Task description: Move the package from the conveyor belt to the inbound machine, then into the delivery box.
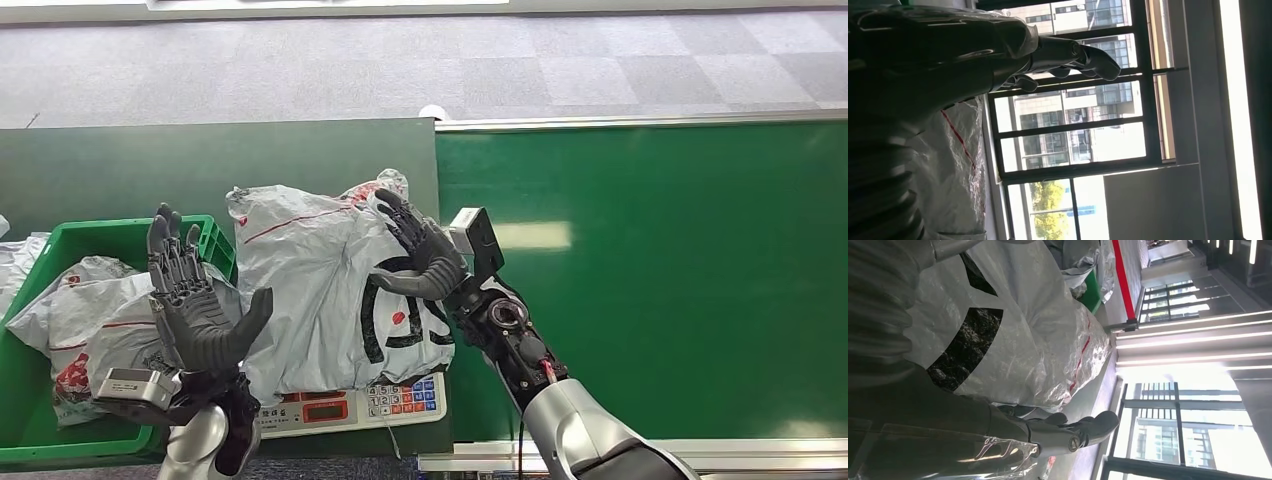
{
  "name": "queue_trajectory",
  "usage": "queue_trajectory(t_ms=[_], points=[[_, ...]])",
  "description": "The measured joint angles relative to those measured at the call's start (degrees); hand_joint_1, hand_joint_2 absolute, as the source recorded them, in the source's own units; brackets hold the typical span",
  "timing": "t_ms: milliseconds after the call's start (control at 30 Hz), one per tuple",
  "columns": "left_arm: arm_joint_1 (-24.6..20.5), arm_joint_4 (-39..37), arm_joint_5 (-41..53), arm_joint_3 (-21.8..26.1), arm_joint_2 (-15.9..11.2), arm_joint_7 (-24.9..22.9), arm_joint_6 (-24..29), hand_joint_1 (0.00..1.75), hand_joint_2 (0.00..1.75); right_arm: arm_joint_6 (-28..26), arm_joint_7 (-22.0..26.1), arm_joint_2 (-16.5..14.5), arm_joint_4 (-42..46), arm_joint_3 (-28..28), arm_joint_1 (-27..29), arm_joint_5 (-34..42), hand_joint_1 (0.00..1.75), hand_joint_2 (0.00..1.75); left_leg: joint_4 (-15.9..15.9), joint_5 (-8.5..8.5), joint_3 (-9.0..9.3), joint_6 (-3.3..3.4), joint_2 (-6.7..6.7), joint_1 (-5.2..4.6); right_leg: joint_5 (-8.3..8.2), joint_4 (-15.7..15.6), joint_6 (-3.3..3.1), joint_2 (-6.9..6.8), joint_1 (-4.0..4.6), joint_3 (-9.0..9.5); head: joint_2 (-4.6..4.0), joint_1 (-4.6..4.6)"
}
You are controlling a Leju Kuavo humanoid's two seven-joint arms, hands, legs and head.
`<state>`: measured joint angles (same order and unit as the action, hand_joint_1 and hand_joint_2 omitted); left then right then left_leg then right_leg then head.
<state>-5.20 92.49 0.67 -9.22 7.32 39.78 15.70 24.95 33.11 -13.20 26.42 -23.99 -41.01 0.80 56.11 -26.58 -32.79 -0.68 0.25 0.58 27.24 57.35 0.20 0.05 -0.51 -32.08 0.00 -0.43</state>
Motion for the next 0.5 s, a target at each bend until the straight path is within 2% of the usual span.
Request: queue_trajectory(t_ms=[500], points=[[-0.18,-1.37,0.09,0.04,0.00,0.00,-0.16,0.00,1.75,-0.25,0.00,0.57,1.99,0.13,1.74,0.14,0.00,1.75,0.00,0.00,0.00,0.00,0.01,0.00,0.00,0.00,0.00,0.01,0.00,-0.01,0.00,0.00]])
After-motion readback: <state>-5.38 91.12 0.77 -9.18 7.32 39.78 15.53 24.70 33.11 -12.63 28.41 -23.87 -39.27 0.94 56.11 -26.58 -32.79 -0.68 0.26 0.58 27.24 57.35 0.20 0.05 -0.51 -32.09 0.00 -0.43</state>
